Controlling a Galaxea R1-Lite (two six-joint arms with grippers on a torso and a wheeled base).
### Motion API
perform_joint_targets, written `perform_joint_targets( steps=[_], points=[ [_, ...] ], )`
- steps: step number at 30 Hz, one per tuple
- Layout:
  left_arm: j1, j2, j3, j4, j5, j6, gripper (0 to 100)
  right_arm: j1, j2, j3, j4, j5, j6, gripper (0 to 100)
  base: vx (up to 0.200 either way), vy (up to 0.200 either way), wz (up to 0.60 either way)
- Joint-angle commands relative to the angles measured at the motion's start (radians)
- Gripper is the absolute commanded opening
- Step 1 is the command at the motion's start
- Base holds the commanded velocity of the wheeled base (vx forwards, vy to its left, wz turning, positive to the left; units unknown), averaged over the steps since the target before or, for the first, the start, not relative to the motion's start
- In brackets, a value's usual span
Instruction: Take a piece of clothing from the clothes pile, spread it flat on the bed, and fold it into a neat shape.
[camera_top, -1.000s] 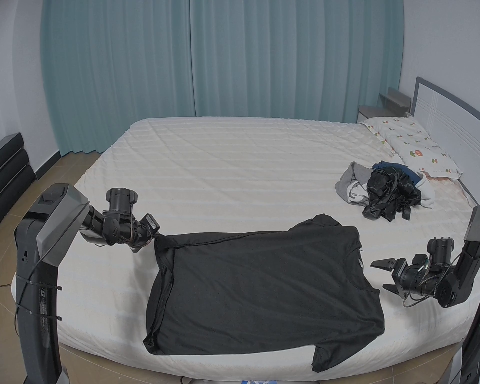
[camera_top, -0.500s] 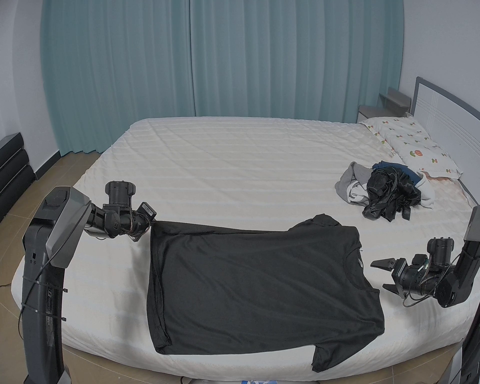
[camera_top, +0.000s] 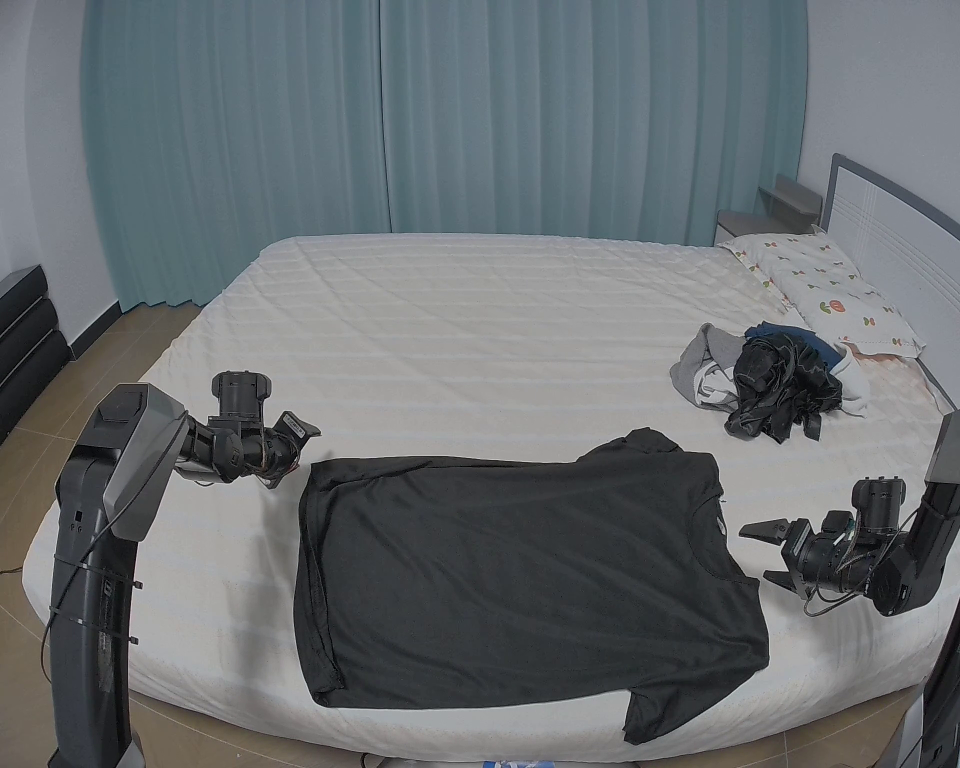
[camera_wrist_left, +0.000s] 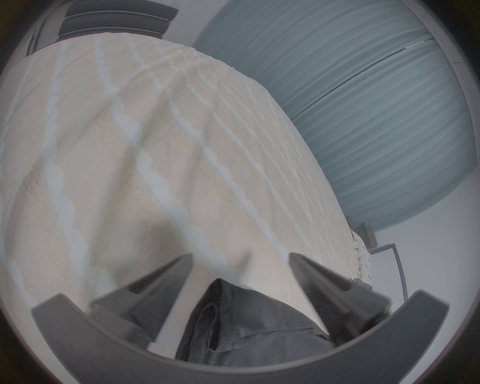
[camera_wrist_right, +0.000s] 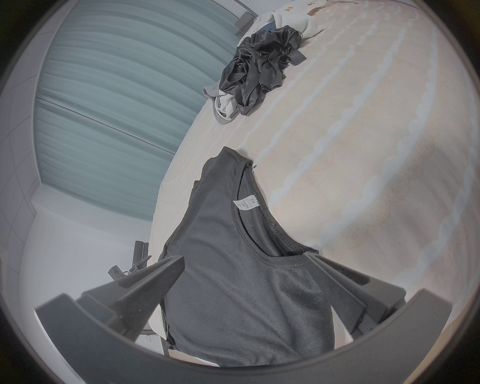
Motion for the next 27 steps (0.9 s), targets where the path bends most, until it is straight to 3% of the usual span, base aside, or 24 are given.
perform_joint_targets(
  steps=[1,8,13,16,20,21,22,24,27],
  points=[
    [0.025,-0.016,0.012,0.002,0.000,-0.002,100,0.000,-0.002,0.003,-0.001,0.000,0.000,100,0.000,0.000,0.00],
    [0.044,-0.137,0.131,0.052,-0.020,-0.002,100,0.000,-0.014,0.013,-0.011,0.000,0.000,100,0.000,0.000,0.00],
    [0.037,-0.269,0.360,0.022,-0.075,-0.005,100,0.003,-0.013,0.051,-0.087,-0.001,-0.003,100,0.000,0.000,0.00],
    [0.036,-0.341,0.512,-0.037,-0.106,-0.005,100,0.006,-0.014,0.059,-0.094,-0.001,-0.003,100,0.000,0.000,0.00],
    [0.016,-0.399,0.662,-0.122,-0.106,0.000,100,0.008,-0.014,0.059,-0.096,-0.001,-0.004,100,-0.200,0.000,0.00],
    [-0.005,-0.434,0.777,-0.191,-0.099,0.010,100,0.006,-0.014,0.059,-0.096,-0.001,-0.004,100,-0.200,0.000,0.00],
    [-0.005,-0.434,0.777,-0.191,-0.099,0.010,100,0.006,-0.014,0.059,-0.096,-0.001,-0.004,100,-0.200,0.000,0.00],
    [-0.050,-0.464,0.904,-0.281,-0.079,0.024,100,0.008,-0.016,0.060,-0.096,-0.001,-0.004,100,0.000,0.000,0.00],
    [-0.094,-0.474,0.989,-0.343,-0.019,0.090,100,0.014,-0.020,0.063,-0.096,-0.003,-0.004,100,0.000,0.000,0.00]
  ],
)
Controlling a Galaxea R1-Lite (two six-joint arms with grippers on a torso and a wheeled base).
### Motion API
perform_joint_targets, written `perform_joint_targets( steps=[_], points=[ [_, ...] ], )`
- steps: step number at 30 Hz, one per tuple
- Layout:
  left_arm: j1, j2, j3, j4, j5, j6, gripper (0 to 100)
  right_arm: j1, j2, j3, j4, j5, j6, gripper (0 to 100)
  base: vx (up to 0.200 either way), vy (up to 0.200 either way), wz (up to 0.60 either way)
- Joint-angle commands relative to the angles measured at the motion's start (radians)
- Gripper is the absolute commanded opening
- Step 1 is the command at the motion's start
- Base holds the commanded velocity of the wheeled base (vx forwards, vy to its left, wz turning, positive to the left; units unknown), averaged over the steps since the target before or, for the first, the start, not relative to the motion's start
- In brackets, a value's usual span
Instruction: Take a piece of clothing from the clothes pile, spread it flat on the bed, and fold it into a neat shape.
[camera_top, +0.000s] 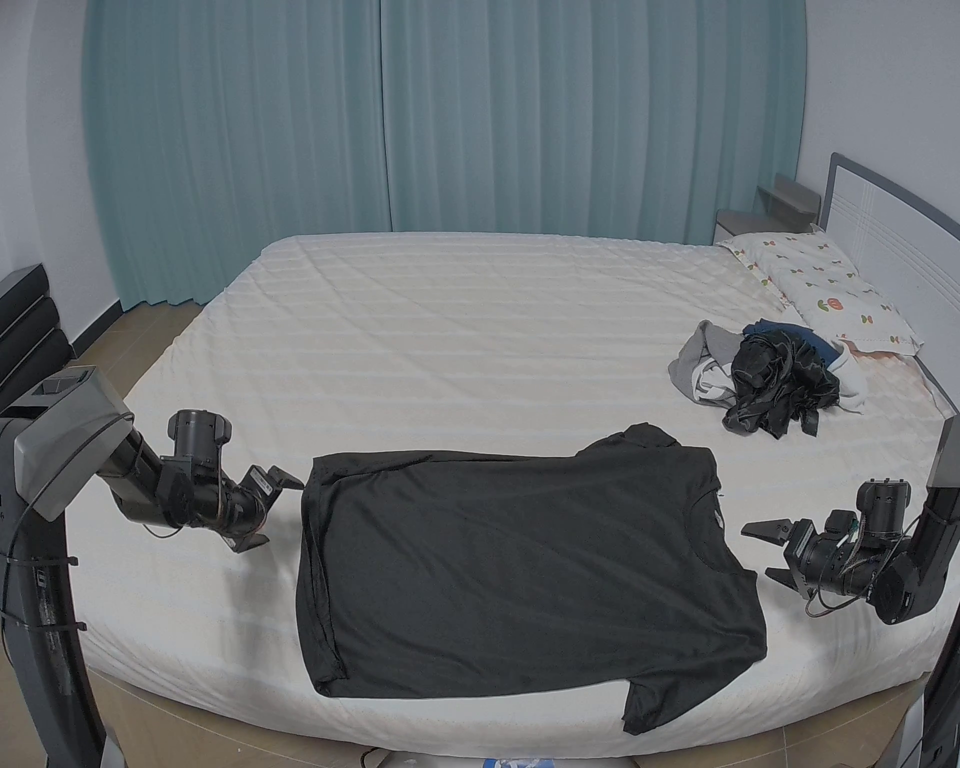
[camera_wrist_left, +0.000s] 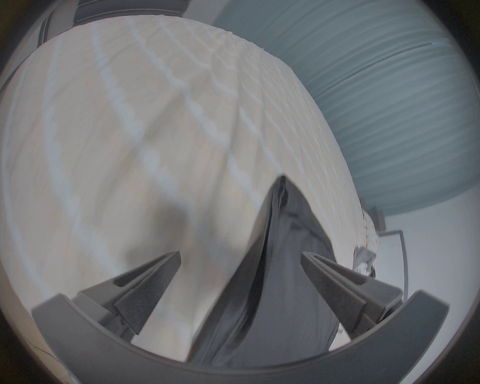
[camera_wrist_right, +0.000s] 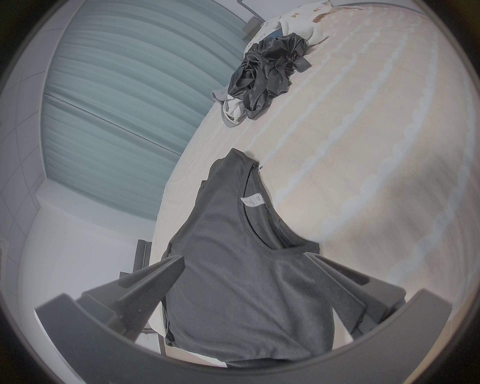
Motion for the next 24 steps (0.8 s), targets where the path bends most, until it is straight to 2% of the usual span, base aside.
perform_joint_targets(
  steps=[1,2,3,5,12,17,24],
  points=[
    [-0.107,-0.129,0.263,-0.159,0.088,0.101,100,0.008,-0.007,0.013,-0.009,-0.001,-0.001,100,0.000,0.000,0.00],
    [-0.130,-0.126,0.289,-0.167,0.137,0.143,100,0.008,-0.009,0.013,-0.010,-0.001,-0.001,100,0.000,0.000,0.00],
    [-0.130,-0.126,0.289,-0.167,0.137,0.143,100,0.008,-0.009,0.013,-0.010,-0.001,-0.001,100,0.000,0.000,0.00],
    [-0.195,-0.124,0.341,-0.169,0.209,0.192,100,0.009,-0.009,0.015,-0.013,-0.001,-0.001,100,0.000,0.000,0.00],
    [-0.293,-0.135,0.420,-0.170,0.291,0.219,100,0.009,-0.007,0.015,-0.013,-0.001,-0.005,100,0.000,0.000,0.00],
    [-0.322,-0.124,0.432,-0.170,0.358,0.250,100,0.009,-0.007,0.015,-0.013,-0.001,-0.005,100,0.000,0.000,0.00],
    [-0.325,-0.127,0.501,-0.170,0.380,0.342,100,0.009,-0.007,0.013,-0.013,-0.001,-0.005,100,0.000,0.000,0.00]
  ],
)
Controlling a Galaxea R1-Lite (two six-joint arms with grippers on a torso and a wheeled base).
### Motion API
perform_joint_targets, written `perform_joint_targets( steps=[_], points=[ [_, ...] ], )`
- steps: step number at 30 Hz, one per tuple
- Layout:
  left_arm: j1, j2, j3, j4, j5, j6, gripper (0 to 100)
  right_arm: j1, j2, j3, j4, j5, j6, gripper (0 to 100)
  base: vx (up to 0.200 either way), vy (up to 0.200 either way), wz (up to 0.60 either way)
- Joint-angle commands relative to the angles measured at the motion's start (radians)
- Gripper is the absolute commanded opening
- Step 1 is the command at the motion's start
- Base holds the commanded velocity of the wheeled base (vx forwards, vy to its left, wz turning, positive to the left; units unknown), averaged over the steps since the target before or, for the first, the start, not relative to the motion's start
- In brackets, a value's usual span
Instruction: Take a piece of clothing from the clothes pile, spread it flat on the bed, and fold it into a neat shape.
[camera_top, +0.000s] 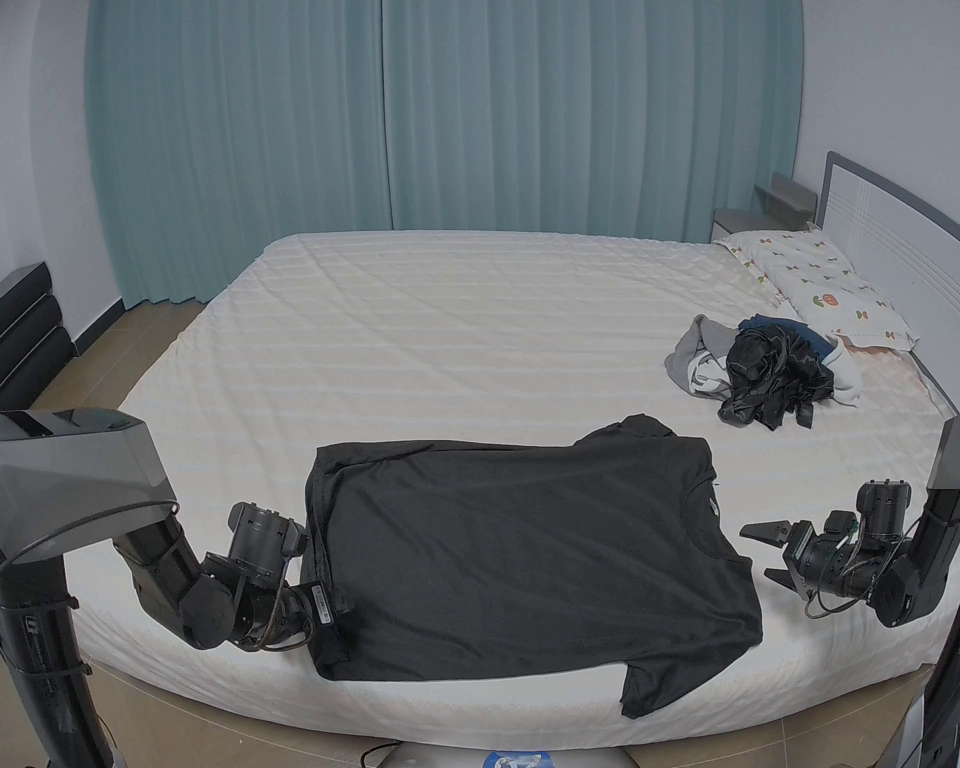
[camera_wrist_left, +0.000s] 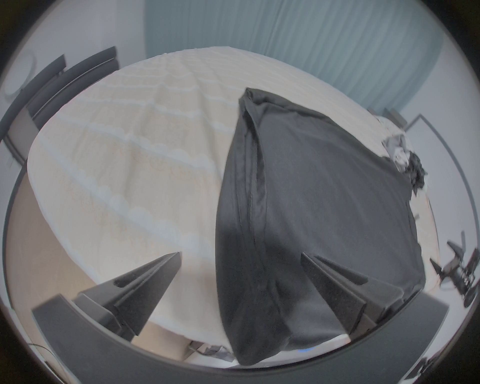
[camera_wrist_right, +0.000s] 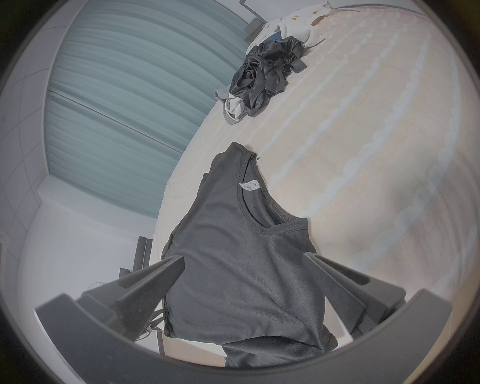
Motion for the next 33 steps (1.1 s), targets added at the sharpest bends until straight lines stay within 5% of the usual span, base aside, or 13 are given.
perform_joint_targets(
  steps=[1,8,14,33],
  points=[
    [-0.002,0.003,0.048,0.000,0.014,0.041,100,0.000,-0.001,-0.001,0.000,0.001,0.000,100,0.000,0.000,0.00],
    [0.022,0.009,0.074,0.004,0.069,0.110,100,0.000,-0.002,0.000,0.000,0.001,0.000,100,0.000,0.000,0.00],
    [0.125,-0.001,0.111,0.009,0.162,0.222,100,0.000,-0.005,0.000,0.000,0.002,0.000,100,0.000,0.000,0.00],
    [0.265,-0.116,0.146,0.115,0.190,0.349,100,0.000,-0.011,0.000,0.000,0.002,0.000,100,0.000,0.000,0.00]
  ],
)
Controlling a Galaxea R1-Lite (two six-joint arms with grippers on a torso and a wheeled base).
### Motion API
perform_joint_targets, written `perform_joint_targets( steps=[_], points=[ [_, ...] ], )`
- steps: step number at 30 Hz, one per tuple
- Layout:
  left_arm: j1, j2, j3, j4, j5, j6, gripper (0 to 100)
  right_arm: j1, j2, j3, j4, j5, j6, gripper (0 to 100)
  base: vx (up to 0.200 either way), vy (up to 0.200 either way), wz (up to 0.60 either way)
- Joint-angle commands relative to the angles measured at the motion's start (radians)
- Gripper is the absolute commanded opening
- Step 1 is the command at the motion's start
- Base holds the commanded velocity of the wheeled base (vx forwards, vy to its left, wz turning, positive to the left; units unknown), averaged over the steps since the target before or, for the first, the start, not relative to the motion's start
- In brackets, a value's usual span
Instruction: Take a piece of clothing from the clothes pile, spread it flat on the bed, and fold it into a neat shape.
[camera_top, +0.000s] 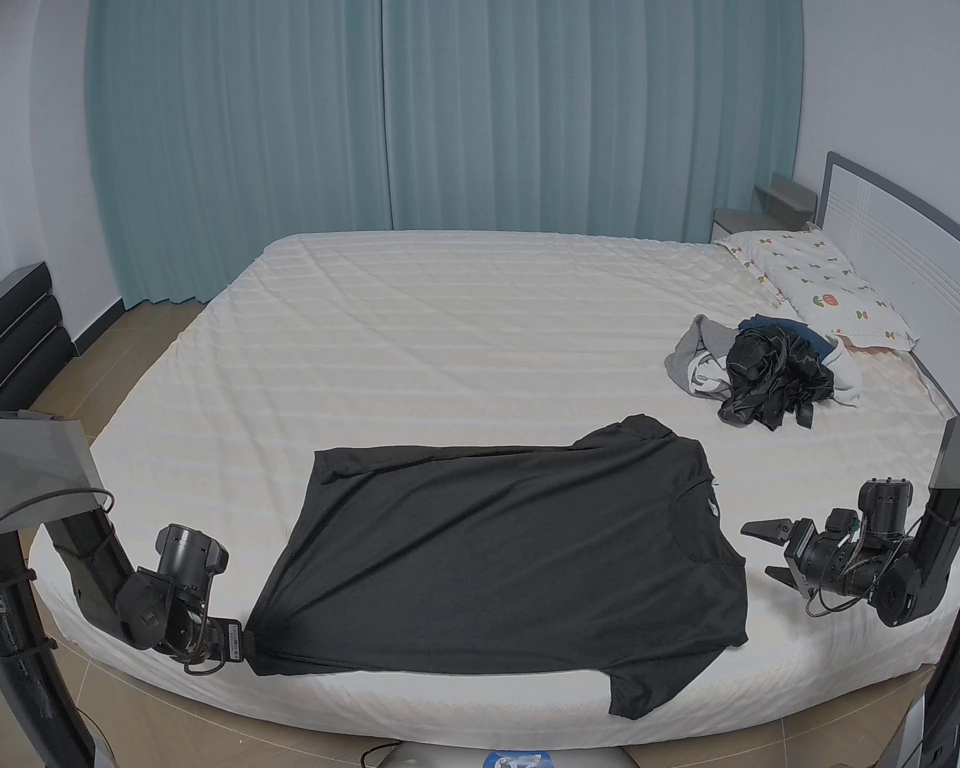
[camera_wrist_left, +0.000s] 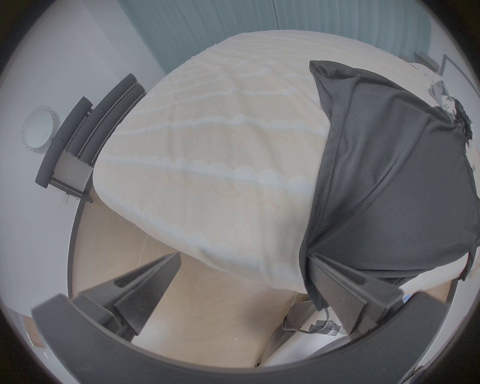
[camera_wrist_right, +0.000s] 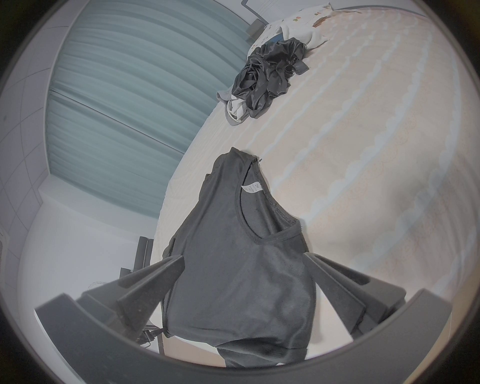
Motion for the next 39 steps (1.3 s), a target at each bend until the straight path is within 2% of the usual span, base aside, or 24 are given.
perform_joint_targets(
  steps=[1,6,11,14,18,19,21,25,27,31,37,38,39],
  points=[
    [0.026,-0.029,-0.004,0.004,-0.019,0.010,100,0.000,0.000,-0.001,0.000,0.001,0.000,100,0.000,0.000,0.00],
    [0.026,-0.127,-0.016,0.119,-0.186,0.015,100,0.000,-0.002,0.000,0.000,0.001,0.000,100,0.000,0.000,0.00],
    [0.044,-0.258,-0.122,0.375,-0.325,0.005,100,0.022,0.007,0.007,0.001,-0.002,0.000,100,0.000,0.000,0.00],
    [0.082,-0.279,-0.163,0.424,-0.362,0.005,100,0.055,0.018,0.017,0.001,-0.030,-0.002,100,0.000,0.000,0.00],
    [0.098,-0.273,-0.175,0.424,-0.377,0.004,100,0.082,0.026,0.022,0.004,-0.055,-0.006,100,0.000,0.000,0.00],
    [0.118,-0.261,-0.188,0.424,-0.382,0.004,100,0.115,0.047,0.042,0.007,-0.073,-0.028,100,0.000,0.000,0.00],
    [0.130,-0.244,-0.197,0.424,-0.384,0.005,100,0.134,0.067,0.048,0.007,-0.082,-0.059,100,0.000,0.000,0.00],
    [0.150,-0.210,-0.215,0.422,-0.388,0.005,100,0.154,0.133,0.045,0.001,-0.168,-0.114,100,0.000,0.000,0.00],
    [0.156,-0.198,-0.228,0.424,-0.414,0.004,100,0.161,0.159,0.042,0.000,-0.202,-0.134,100,0.000,0.000,0.00],
    [0.170,-0.195,-0.237,0.424,-0.456,0.004,100,0.174,0.165,0.037,0.000,-0.205,-0.137,100,0.000,0.000,0.00],
    [0.175,-0.193,-0.241,0.424,-0.476,0.002,100,0.175,0.167,0.036,0.000,-0.205,-0.137,100,0.000,0.000,0.00],
    [0.175,-0.193,-0.243,0.424,-0.479,0.002,100,0.175,0.167,0.036,0.000,-0.206,-0.137,0,0.000,0.000,0.00],
    [0.175,-0.193,-0.243,0.424,-0.479,0.002,100,0.175,0.167,0.036,0.000,-0.206,-0.137,0,0.000,0.000,0.00]
  ],
)
